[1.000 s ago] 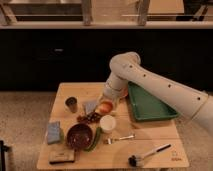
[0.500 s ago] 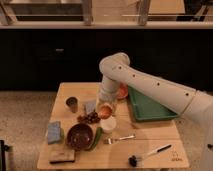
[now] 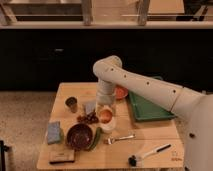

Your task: Place apple in paper cup

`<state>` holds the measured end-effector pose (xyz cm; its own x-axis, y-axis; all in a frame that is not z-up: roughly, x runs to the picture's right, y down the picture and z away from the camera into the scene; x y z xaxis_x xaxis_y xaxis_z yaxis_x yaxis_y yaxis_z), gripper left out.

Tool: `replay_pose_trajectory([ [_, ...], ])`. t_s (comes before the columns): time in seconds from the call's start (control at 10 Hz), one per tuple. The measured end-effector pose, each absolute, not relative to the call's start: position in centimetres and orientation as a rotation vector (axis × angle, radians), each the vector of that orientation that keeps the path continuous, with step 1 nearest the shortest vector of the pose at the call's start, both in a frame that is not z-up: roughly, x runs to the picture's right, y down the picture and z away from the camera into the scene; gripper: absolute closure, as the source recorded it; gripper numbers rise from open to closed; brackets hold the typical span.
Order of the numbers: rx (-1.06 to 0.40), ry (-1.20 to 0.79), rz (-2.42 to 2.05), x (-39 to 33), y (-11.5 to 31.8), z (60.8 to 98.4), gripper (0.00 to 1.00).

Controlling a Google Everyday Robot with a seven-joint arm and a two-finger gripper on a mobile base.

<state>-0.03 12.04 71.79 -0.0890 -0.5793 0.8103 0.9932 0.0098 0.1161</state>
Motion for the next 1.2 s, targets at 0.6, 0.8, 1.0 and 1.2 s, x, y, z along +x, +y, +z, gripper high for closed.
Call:
replay_pose_trajectory([
  [0.6, -0.752, -0.856, -1.464, 0.4, 12.5, 73.1, 0.82],
  [0.8, -0.768, -0.854, -1.451, 0.4, 12.4, 73.4, 0.61],
  [1.0, -0.780, -0.853, -1.444, 0.6, 12.4, 73.4, 0.42],
  [1.2, -0.783, -0.858, -1.446, 0.9, 12.4, 73.5, 0.24],
])
